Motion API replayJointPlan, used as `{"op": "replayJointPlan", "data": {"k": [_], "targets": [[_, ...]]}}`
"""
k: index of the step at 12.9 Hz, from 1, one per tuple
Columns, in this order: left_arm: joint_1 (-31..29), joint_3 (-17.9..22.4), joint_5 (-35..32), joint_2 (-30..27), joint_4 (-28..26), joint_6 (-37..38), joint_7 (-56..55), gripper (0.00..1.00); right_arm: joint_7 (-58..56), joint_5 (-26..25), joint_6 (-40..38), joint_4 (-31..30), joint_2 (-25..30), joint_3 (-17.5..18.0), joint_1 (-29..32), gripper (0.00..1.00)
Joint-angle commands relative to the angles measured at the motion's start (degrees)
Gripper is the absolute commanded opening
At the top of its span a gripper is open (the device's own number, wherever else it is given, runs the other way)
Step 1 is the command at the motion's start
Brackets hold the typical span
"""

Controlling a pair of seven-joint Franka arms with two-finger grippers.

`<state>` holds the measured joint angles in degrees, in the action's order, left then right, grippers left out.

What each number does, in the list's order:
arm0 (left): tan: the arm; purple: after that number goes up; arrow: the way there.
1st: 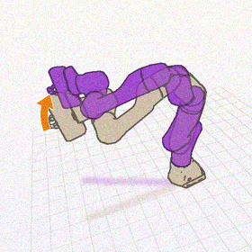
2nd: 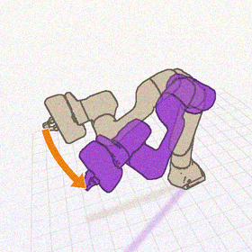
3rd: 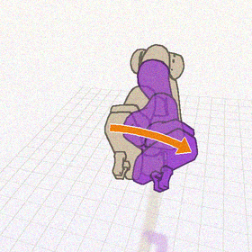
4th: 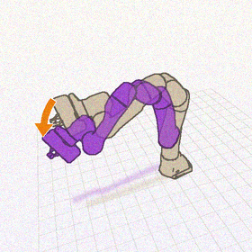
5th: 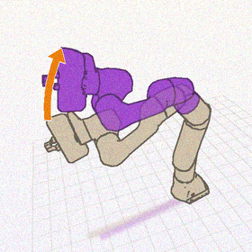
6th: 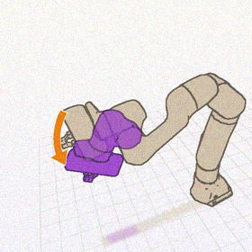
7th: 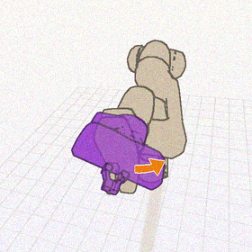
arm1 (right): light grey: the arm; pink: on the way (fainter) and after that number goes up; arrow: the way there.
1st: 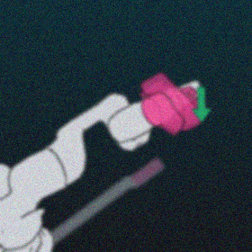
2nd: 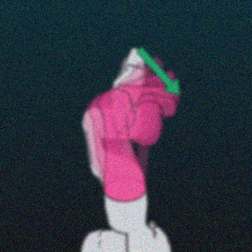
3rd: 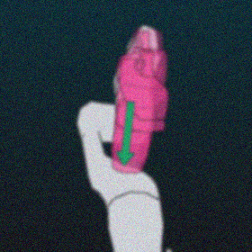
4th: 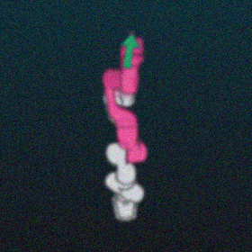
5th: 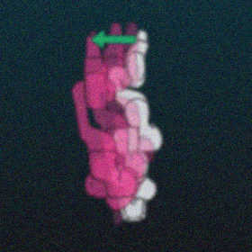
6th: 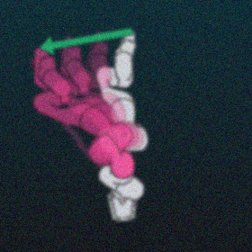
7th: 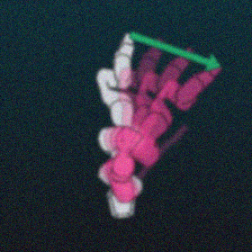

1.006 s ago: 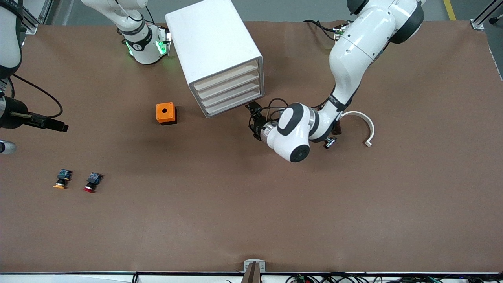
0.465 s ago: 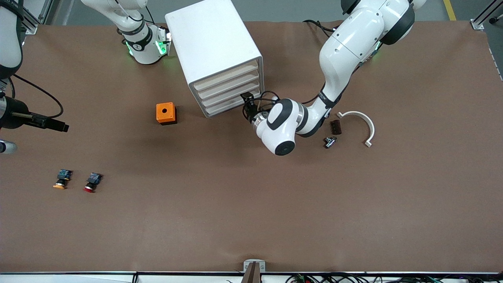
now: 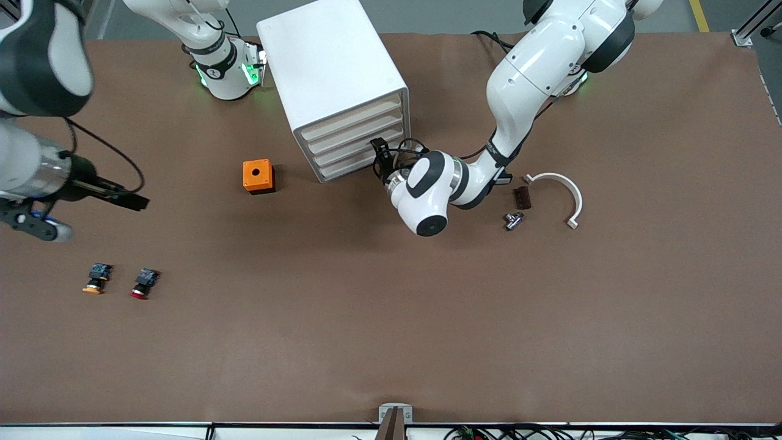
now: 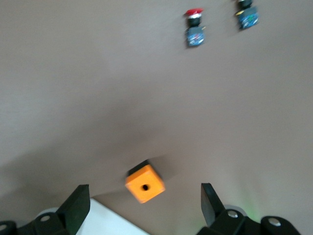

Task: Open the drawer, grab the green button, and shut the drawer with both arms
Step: 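Pull the drawer open with the left gripper while the right gripper approaches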

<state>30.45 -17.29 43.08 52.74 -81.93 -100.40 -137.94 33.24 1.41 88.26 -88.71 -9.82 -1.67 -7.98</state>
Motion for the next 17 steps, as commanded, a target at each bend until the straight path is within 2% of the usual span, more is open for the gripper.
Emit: {"op": "replayJointPlan", "data": {"k": [1,3,5,7,8,12,17], "targets": [[0.9,0.2,1.1,0.6,1.3,1.0,-1.0,0.49,12.4,3.1,3.1,-1.4,0.2,-0.5,-6.0,1.00],[1.5,0.2,1.1,0.7,1.3,1.0,-1.0,0.49,21.6,3.4,8.2,-3.0,-0.2,-0.5,-10.9,1.00],[2.2,0.2,1.1,0.7,1.3,1.0,-0.8,0.33,23.8,3.3,10.5,-3.4,-1.7,-0.5,-13.7,1.00],[2.2,0.3,0.9,0.6,1.3,1.1,-0.8,0.06,27.8,3.3,11.9,-3.4,-2.7,-0.5,-16.2,1.00],[2.1,0.4,0.8,0.6,1.4,1.0,-0.8,0.00,29.3,3.3,12.7,-3.4,-3.2,-0.5,-17.3,1.00],[0.1,2.1,0.2,0.5,1.9,1.1,-0.2,0.00,33.1,3.3,15.0,-3.3,-4.4,-0.5,-21.5,1.00],[-7.5,2.4,0.4,1.0,5.5,0.4,5.6,0.00,38.6,2.9,18.4,-3.3,-6.3,-0.6,-24.7,1.00]]}}
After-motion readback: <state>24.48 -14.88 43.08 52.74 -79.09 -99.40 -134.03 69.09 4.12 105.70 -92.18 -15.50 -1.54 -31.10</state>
